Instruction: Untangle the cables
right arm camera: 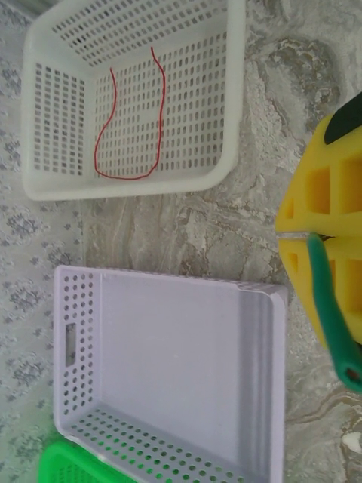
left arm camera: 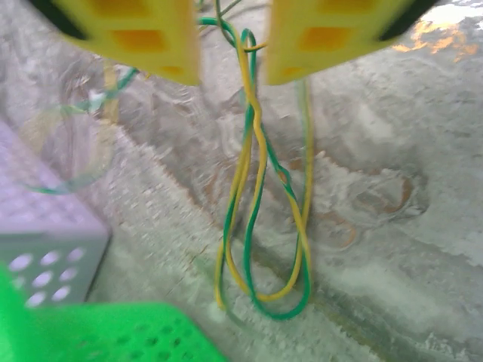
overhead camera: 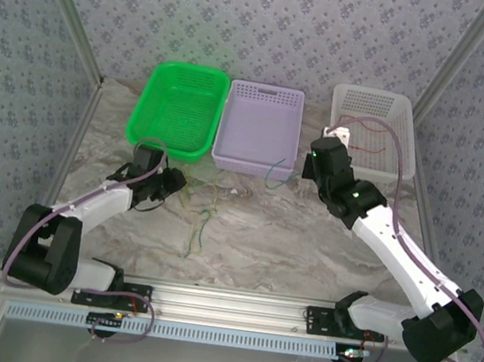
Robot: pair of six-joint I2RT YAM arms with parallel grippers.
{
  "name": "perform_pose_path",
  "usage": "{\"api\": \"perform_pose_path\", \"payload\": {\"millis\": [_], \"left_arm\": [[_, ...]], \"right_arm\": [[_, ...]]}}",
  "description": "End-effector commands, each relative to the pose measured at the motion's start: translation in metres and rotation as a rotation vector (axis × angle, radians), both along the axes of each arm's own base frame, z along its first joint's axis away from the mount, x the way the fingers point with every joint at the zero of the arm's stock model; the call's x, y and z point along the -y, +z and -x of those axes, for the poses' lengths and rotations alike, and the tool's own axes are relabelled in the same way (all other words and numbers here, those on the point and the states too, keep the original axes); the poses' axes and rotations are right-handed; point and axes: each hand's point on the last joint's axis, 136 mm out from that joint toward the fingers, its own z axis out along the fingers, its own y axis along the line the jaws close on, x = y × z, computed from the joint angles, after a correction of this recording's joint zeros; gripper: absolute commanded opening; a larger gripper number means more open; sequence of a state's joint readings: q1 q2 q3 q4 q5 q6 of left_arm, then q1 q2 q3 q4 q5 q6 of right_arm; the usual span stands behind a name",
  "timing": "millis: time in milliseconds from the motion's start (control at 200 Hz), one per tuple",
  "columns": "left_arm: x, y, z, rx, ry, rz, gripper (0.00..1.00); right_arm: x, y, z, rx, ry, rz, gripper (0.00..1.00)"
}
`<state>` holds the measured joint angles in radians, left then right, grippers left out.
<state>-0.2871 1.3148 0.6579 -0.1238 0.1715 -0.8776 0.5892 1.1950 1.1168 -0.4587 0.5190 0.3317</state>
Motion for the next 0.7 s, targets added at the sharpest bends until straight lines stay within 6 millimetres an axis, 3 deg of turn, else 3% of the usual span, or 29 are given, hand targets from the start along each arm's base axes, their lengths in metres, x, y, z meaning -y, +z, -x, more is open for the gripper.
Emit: {"api": "perform_pose_path", "payload": {"millis": [0, 145, 235, 315, 510, 695], "left_arm": [[0.01, 0.037, 0.001, 0.083, -0.046, 0.018, 0.5], [0.026, 0.088, 0.002, 0.203, -0.11, 0.026, 0.58], [0.055, 0.117, 0.005, 0.263, -0.236, 0.055, 0.57], [0.085, 0.131, 0.01, 0.283, -0.347, 0.077, 0.57], [0.148, 0.141, 0.02, 0.294, -0.537, 0.091, 0.58], [0.179, 0.129, 0.028, 0.286, -0.645, 0.048, 0.53]], "right_arm": [[-0.019, 0.001, -0.002, 0.002, 0.07, 0.032, 0.0], [-0.04, -0.006, -0.005, -0.001, 0.12, 0.078, 0.0], [-0.054, -0.008, -0.006, 0.004, 0.146, 0.105, 0.0], [-0.066, -0.007, -0.005, 0.014, 0.178, 0.123, 0.0], [-0.085, -0.009, 0.001, 0.025, 0.232, 0.15, 0.0], [-0.093, -0.009, 0.005, 0.023, 0.263, 0.152, 0.0]]}}
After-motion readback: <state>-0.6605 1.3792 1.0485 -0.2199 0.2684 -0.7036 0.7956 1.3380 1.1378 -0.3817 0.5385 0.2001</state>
